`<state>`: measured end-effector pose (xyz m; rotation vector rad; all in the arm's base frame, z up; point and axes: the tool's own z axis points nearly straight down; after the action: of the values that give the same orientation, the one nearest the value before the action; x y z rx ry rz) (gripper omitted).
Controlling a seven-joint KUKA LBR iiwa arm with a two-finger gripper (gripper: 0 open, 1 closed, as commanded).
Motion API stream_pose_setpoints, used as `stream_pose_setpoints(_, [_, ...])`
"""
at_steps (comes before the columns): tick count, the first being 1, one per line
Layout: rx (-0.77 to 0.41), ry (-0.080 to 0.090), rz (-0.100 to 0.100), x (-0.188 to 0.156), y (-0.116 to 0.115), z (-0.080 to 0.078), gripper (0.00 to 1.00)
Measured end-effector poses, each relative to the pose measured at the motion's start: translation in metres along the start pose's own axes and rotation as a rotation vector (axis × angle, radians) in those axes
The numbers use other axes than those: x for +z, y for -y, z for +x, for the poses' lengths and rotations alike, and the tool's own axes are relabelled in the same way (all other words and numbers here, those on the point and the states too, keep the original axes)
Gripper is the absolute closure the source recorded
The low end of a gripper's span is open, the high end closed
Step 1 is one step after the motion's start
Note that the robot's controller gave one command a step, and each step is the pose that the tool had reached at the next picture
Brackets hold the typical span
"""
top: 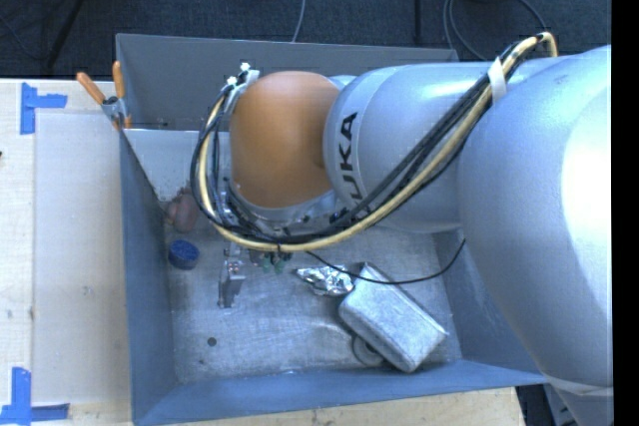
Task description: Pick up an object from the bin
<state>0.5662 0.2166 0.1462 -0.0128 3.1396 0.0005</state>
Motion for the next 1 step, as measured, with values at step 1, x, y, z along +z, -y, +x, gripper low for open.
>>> stream_pose_setpoints(1, [-0.018, -0.002, 0.005, 0.0412, 0.0849, -0.0445, 0.0])
